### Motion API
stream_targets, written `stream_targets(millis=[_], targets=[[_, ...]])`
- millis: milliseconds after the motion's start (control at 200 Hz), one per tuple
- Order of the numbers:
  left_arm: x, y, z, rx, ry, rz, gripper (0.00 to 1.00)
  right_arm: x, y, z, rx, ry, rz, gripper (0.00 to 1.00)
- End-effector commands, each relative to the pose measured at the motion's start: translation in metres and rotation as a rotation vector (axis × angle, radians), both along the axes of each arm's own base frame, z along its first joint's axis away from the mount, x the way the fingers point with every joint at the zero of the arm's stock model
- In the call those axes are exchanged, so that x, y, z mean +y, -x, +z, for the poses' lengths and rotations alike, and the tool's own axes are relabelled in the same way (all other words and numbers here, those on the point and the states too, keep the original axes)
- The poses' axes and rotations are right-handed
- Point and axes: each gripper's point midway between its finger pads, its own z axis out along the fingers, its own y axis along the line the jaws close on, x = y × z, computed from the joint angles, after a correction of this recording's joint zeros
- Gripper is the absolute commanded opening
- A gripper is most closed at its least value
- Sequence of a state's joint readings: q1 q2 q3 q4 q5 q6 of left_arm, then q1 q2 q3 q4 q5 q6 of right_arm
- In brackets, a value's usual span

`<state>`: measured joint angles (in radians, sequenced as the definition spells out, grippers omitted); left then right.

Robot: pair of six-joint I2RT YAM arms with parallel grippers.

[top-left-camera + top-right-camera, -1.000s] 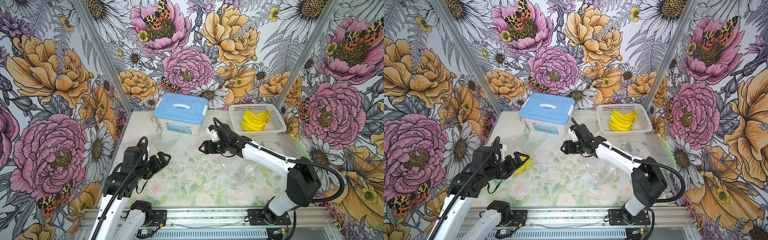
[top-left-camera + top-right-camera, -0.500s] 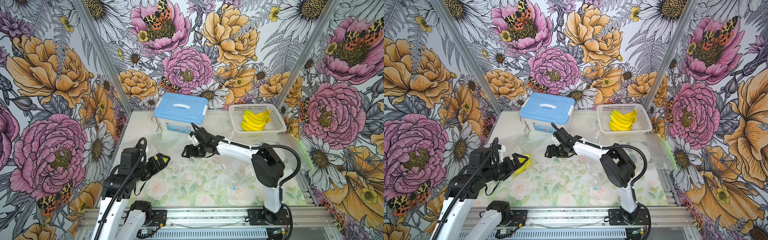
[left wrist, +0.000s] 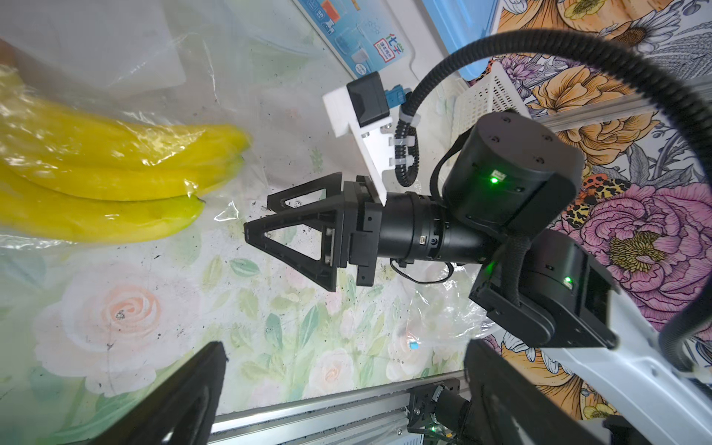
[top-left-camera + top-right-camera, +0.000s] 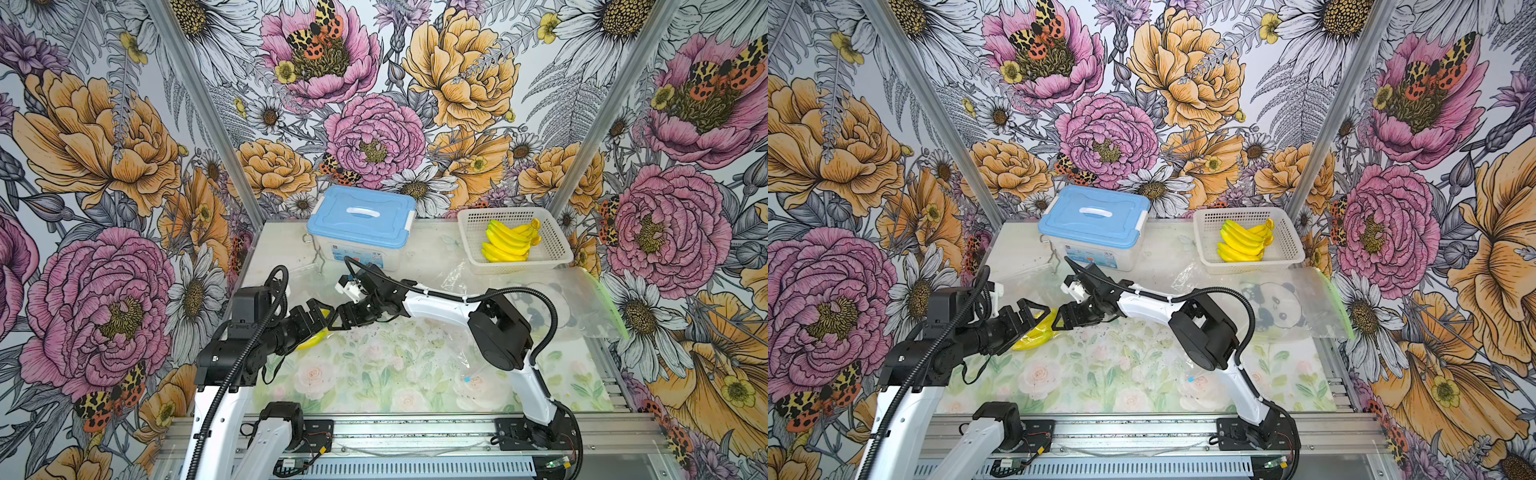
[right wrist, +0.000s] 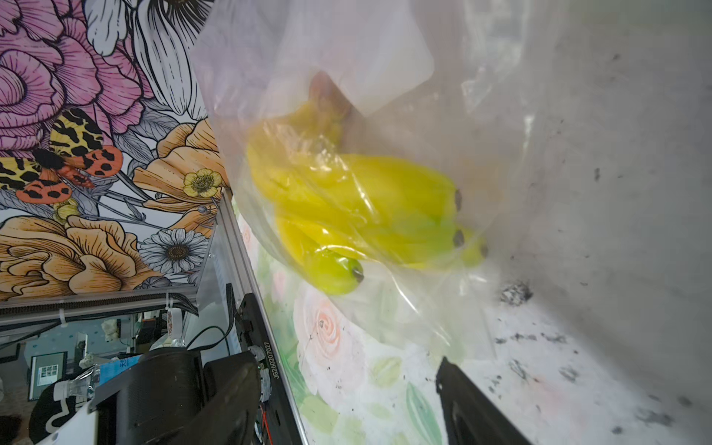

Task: Open the zip-top bag and take out the banana
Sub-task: Move the zipper food storage bag to the center of the board.

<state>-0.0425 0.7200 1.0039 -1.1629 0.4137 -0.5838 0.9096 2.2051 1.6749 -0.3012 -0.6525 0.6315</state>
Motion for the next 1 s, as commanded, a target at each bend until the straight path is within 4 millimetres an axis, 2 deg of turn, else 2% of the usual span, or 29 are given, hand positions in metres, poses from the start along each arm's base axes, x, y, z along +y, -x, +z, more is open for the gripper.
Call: stream_targets(millis=[0, 170, 335, 500, 640, 720, 770, 850, 905, 995], targets=[[-0.001, 0.003, 0.007, -0.014, 0.001, -0.026, 0.98, 0.01, 0.0, 0.001, -0.052, -0.028, 0.035, 0.75], [-0.002, 0.006, 0.006, -0.002, 0.013, -0.026, 0.98, 0.006, -0.015, -0.011, -0.124, 0.035, -0.037, 0.65], [-0.002, 0.009, 0.007, 0.004, 0.013, -0.03, 0.98, 0.006, -0.029, -0.017, -0.193, 0.071, -0.08, 0.63], [-0.001, 0.011, 0.007, 0.008, 0.007, -0.036, 0.98, 0.015, -0.028, -0.024, -0.226, 0.079, -0.06, 0.65], [-0.001, 0.012, 0.005, 0.016, 0.001, -0.04, 0.98, 0.026, -0.024, -0.031, -0.23, 0.076, -0.036, 0.62], [0.0, 0.012, 0.005, 0.018, -0.004, -0.039, 0.98, 0.028, -0.028, -0.031, -0.246, 0.082, -0.05, 0.5], [0.0, 0.012, 0.005, 0.019, -0.004, -0.039, 0.99, 0.026, -0.031, -0.029, -0.264, 0.089, -0.065, 0.39], [0.001, 0.012, 0.004, 0.02, -0.006, -0.04, 0.98, 0.021, -0.037, -0.025, -0.299, 0.105, -0.087, 0.14], [0.001, 0.011, 0.003, 0.022, -0.006, -0.039, 0.98, 0.016, -0.041, -0.021, -0.329, 0.117, -0.105, 0.0], [0.003, 0.011, 0.001, 0.025, -0.016, -0.035, 0.98, 0.0, -0.05, -0.015, -0.377, 0.154, -0.153, 0.0]])
